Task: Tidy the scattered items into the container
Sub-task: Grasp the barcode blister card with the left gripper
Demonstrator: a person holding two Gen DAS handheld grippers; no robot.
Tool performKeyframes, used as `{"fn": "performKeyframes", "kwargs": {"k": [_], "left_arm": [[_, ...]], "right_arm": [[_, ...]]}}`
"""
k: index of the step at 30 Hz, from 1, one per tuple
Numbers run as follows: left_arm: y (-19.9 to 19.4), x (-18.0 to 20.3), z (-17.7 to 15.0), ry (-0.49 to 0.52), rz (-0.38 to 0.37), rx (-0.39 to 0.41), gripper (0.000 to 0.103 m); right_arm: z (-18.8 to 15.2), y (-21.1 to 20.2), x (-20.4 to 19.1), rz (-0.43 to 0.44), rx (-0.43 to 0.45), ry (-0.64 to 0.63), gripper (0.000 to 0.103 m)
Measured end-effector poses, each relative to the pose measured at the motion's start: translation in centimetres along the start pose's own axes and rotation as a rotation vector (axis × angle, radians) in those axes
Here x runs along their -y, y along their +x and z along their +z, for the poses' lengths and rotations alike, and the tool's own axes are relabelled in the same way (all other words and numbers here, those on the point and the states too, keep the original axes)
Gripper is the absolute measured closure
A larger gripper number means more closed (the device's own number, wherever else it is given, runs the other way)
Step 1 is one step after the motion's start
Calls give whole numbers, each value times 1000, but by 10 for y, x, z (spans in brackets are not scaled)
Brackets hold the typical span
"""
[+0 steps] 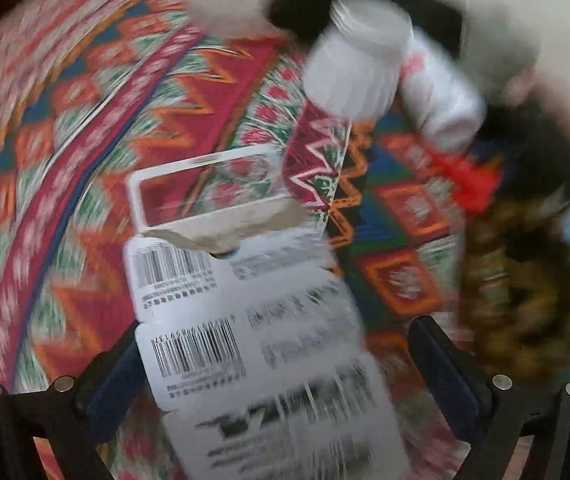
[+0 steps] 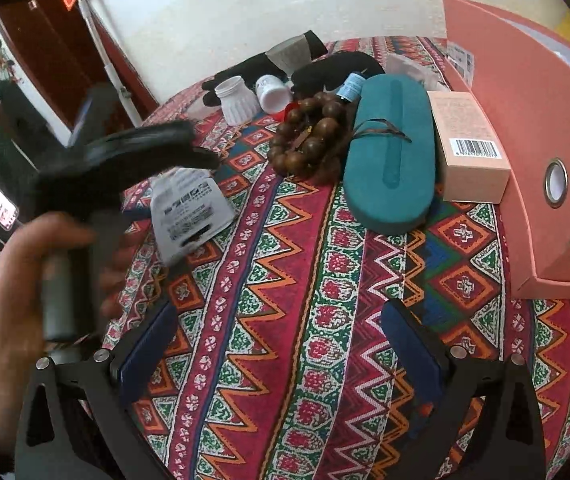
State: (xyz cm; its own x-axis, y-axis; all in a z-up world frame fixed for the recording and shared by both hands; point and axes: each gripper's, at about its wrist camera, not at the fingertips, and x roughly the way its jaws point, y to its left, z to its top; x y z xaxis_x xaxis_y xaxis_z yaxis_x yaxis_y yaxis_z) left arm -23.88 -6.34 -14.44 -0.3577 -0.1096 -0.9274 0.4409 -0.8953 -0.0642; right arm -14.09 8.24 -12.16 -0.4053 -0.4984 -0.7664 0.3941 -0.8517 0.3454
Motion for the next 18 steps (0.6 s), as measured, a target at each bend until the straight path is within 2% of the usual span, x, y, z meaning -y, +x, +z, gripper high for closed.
{"fn": "performKeyframes", "kwargs": {"k": [1,3,4,5,6,8,11,18], "left_arm": [[1,6,-1,32,36,24,0],[-6,-2,-6,48,17,43,3],[-9,-6,-9,57,7,53,7],[-13,-9,-12,65,-3,62,21],[-16,-13,-15,73,-13,71,22],[-23,-21,-21,90,-33,90,24],[-33,-33,-30,115,-63,119,25],[-50,-61,-45,143,-122,163,25]], "right_arm": [[0,-1,1,3,5,0,0],[-2,-4,3,5,13,-3,0],[-3,-5,4,-13,13,-21,0],[-4,-7,5,-31,13,-38,0],[-4,-7,5,-42,13,-47,0],[-4,-6,8,-56,7,-51,3],[-3,-2,9,-58,-11,-36,14],[15,4,-11,-90,5,-107,16]]}}
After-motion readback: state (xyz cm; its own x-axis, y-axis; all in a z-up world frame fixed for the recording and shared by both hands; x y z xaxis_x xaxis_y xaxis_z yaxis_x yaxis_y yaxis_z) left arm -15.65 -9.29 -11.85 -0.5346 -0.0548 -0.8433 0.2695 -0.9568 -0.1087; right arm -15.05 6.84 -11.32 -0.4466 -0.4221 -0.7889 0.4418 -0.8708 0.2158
